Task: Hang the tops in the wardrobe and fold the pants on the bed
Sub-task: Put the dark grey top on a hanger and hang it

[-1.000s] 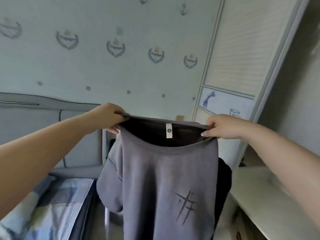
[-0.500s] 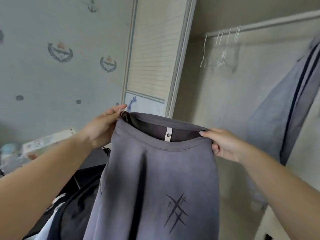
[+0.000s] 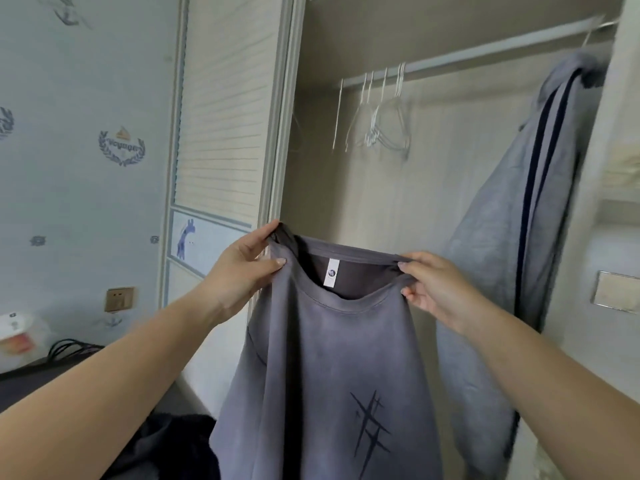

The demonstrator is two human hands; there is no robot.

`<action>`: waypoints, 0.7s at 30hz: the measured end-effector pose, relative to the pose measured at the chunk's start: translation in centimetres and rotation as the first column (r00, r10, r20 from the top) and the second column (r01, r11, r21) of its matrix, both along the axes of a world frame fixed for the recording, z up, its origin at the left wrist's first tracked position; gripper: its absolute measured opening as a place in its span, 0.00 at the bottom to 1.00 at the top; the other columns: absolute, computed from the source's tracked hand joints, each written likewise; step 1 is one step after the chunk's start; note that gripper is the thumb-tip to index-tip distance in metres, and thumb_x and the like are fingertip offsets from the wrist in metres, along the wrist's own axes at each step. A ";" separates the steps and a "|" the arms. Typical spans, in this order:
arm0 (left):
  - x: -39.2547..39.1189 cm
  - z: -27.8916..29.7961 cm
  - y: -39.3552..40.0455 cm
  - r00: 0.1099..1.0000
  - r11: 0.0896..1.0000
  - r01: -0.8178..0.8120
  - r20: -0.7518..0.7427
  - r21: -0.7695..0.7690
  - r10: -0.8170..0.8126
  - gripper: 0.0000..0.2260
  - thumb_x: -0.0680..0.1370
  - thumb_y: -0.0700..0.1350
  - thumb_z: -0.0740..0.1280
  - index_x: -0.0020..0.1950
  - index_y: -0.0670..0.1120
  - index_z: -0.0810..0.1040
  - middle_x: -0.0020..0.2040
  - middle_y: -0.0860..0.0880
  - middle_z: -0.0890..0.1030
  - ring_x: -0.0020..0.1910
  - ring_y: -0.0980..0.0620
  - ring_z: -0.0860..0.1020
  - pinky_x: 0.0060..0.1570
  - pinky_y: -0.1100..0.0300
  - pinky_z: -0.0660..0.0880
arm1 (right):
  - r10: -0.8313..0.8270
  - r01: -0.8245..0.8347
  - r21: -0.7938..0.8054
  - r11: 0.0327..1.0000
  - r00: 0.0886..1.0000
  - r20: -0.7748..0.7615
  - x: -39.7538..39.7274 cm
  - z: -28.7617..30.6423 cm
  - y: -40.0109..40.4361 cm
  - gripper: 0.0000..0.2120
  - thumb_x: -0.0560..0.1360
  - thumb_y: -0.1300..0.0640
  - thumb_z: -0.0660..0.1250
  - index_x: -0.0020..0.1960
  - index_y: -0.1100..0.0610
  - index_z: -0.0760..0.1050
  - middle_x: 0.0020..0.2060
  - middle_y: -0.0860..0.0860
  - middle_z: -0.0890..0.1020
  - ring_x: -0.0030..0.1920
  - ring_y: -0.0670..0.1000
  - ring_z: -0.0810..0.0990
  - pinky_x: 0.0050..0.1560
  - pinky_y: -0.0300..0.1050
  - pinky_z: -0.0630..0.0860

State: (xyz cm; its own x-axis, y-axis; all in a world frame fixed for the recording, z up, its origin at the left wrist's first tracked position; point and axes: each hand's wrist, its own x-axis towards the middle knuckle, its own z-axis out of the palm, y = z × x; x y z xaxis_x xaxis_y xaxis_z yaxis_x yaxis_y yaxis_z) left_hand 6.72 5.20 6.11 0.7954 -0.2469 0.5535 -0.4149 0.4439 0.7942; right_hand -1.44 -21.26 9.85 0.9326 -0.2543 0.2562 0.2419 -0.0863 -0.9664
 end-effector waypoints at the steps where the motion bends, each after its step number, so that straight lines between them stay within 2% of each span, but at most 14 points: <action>1: 1.2 0.5 -0.8 1.000 1.000 -0.014 0.008 -0.002 0.014 0.24 0.76 0.27 0.62 0.64 0.51 0.76 0.62 0.53 0.79 0.53 0.54 0.81 0.53 0.58 0.79 | -0.046 0.046 -0.027 0.999 0.999 0.008 1.1 0.2 -0.6 0.07 0.78 0.64 0.62 0.44 0.54 0.75 0.35 0.52 0.77 0.23 0.44 0.72 0.23 0.33 0.71; 6: 7.5 3.6 -4.5 0.998 0.999 -0.034 0.058 -0.032 0.036 0.20 0.76 0.29 0.64 0.60 0.51 0.78 0.50 0.46 0.80 0.50 0.49 0.77 0.58 0.53 0.74 | -0.126 0.126 -0.190 0.974 0.992 0.013 6.7 1.6 -2.1 0.05 0.79 0.61 0.62 0.49 0.54 0.75 0.38 0.50 0.77 0.27 0.46 0.75 0.30 0.36 0.76; 8: 10.8 5.2 -6.0 0.997 0.998 -0.006 0.079 -0.060 0.011 0.20 0.76 0.29 0.64 0.61 0.50 0.78 0.49 0.45 0.81 0.50 0.49 0.77 0.57 0.56 0.75 | -0.159 0.162 -0.234 0.959 0.987 0.033 9.2 2.8 -2.9 0.03 0.78 0.60 0.63 0.48 0.54 0.75 0.41 0.51 0.78 0.29 0.46 0.78 0.33 0.38 0.79; 11: 15.5 7.9 -8.2 0.990 0.996 0.027 0.139 -0.083 -0.016 0.20 0.76 0.30 0.65 0.61 0.51 0.78 0.51 0.45 0.82 0.51 0.50 0.78 0.61 0.54 0.74 | -0.196 0.206 -0.292 0.934 0.979 0.062 12.8 5.0 -3.8 0.01 0.78 0.57 0.65 0.49 0.55 0.75 0.46 0.51 0.79 0.35 0.48 0.82 0.37 0.40 0.81; 15: 21.3 11.2 -10.9 0.979 0.995 0.033 0.205 -0.096 -0.012 0.19 0.75 0.31 0.67 0.59 0.51 0.79 0.52 0.47 0.84 0.52 0.52 0.80 0.64 0.52 0.72 | -0.249 0.266 -0.320 0.909 0.964 0.093 17.4 7.8 -5.0 0.10 0.77 0.53 0.67 0.55 0.57 0.74 0.53 0.53 0.78 0.40 0.50 0.84 0.40 0.41 0.81; 18: 24.7 12.8 -12.9 0.970 0.993 0.036 0.241 -0.112 -0.008 0.20 0.74 0.32 0.68 0.59 0.53 0.80 0.54 0.46 0.83 0.53 0.52 0.80 0.65 0.51 0.70 | -0.269 0.289 -0.362 0.886 0.957 0.106 19.7 9.0 -5.9 0.13 0.76 0.50 0.67 0.55 0.58 0.75 0.52 0.52 0.80 0.40 0.49 0.84 0.41 0.41 0.81; 21: 27.1 13.6 -14.3 0.962 0.995 -0.010 0.271 -0.095 0.036 0.20 0.74 0.33 0.69 0.57 0.56 0.80 0.55 0.48 0.83 0.55 0.53 0.80 0.66 0.51 0.70 | -0.317 0.328 -0.448 0.831 0.943 0.102 21.2 10.3 -7.0 0.13 0.75 0.46 0.68 0.52 0.55 0.76 0.46 0.51 0.81 0.36 0.47 0.80 0.36 0.38 0.77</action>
